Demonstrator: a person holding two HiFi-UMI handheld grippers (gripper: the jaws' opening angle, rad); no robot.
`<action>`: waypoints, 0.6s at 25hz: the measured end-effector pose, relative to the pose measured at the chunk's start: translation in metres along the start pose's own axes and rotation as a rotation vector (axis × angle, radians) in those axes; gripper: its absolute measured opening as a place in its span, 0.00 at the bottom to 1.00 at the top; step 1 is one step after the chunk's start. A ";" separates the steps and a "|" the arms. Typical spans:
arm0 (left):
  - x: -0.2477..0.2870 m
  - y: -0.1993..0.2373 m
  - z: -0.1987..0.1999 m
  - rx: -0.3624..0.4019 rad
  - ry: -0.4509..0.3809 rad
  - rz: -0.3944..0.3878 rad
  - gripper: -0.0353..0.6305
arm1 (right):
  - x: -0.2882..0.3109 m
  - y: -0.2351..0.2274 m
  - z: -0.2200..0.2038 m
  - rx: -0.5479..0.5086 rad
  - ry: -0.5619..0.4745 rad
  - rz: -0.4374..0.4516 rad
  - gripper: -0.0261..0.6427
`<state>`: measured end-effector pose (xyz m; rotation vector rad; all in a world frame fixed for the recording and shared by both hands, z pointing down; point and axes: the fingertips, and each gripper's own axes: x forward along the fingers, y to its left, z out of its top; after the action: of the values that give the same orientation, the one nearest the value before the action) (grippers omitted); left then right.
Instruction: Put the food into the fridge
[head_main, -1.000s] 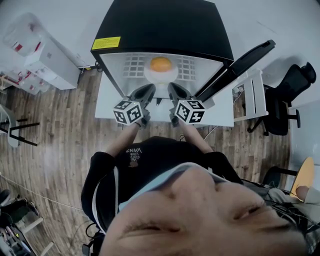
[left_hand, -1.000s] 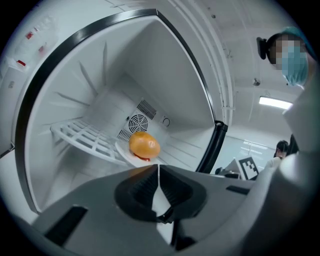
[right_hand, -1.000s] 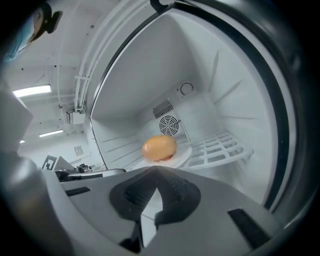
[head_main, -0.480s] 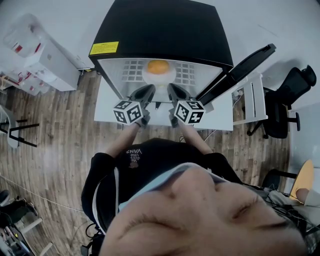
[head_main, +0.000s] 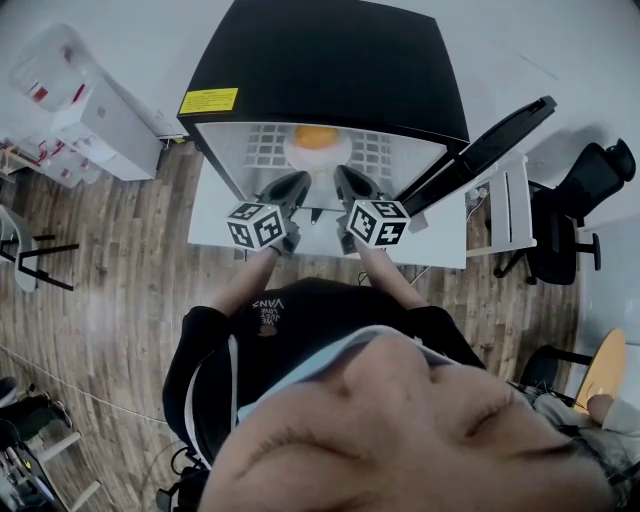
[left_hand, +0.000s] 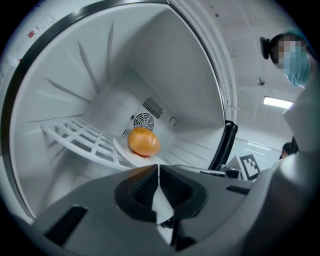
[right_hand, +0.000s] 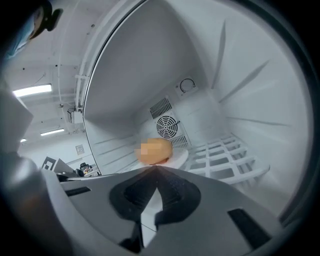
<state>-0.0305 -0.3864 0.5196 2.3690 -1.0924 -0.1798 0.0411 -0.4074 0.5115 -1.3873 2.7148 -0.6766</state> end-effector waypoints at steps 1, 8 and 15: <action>0.000 0.001 0.000 -0.001 -0.001 0.002 0.09 | 0.001 0.000 0.000 0.000 0.000 0.001 0.06; 0.005 0.006 0.002 0.000 0.000 0.006 0.09 | 0.006 -0.002 0.001 -0.001 0.003 0.006 0.06; 0.007 0.009 0.005 -0.011 -0.006 0.011 0.09 | 0.010 -0.002 0.002 -0.014 0.006 0.008 0.06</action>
<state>-0.0335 -0.3987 0.5206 2.3534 -1.1046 -0.1881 0.0367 -0.4170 0.5120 -1.3786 2.7338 -0.6642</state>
